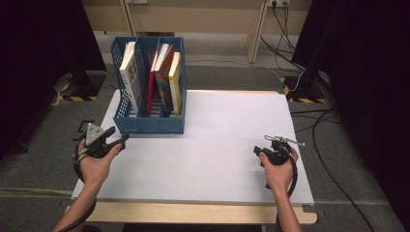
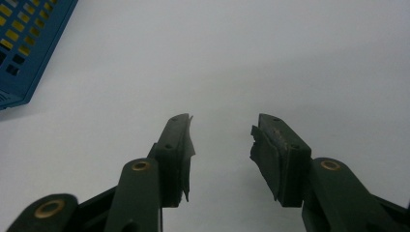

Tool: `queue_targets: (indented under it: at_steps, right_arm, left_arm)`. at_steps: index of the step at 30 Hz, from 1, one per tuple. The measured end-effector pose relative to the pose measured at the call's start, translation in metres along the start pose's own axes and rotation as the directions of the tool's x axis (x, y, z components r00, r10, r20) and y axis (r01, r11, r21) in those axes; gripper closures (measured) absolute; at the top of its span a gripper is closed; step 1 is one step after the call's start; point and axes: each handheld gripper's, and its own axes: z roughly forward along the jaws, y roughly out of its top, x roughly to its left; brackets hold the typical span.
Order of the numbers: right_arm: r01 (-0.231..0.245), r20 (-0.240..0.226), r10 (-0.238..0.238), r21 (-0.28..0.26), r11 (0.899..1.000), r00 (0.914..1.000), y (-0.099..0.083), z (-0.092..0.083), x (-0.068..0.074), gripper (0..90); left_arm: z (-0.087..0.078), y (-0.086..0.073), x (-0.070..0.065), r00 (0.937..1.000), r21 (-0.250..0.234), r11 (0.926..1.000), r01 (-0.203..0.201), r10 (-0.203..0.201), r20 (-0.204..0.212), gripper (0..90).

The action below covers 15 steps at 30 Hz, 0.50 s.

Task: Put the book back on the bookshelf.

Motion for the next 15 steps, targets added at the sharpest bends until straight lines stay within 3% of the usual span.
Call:
queue_targets:
  at_steps: [7,15]
  right_arm:
    - [0.002,0.002,-0.002,-0.001,1.0,1.0,-0.001,0.0,0.0,56.8]
    - [0.002,0.001,-0.002,0.007,1.0,1.0,-0.002,0.001,0.0,56.7]
  left_arm:
    - [-0.002,-0.029,0.017,0.9988,0.042,0.9989,0.021,-0.019,-0.045,39.8]
    - [0.004,-0.052,0.016,0.9985,0.06,0.9978,0.026,-0.023,-0.05,40.0]
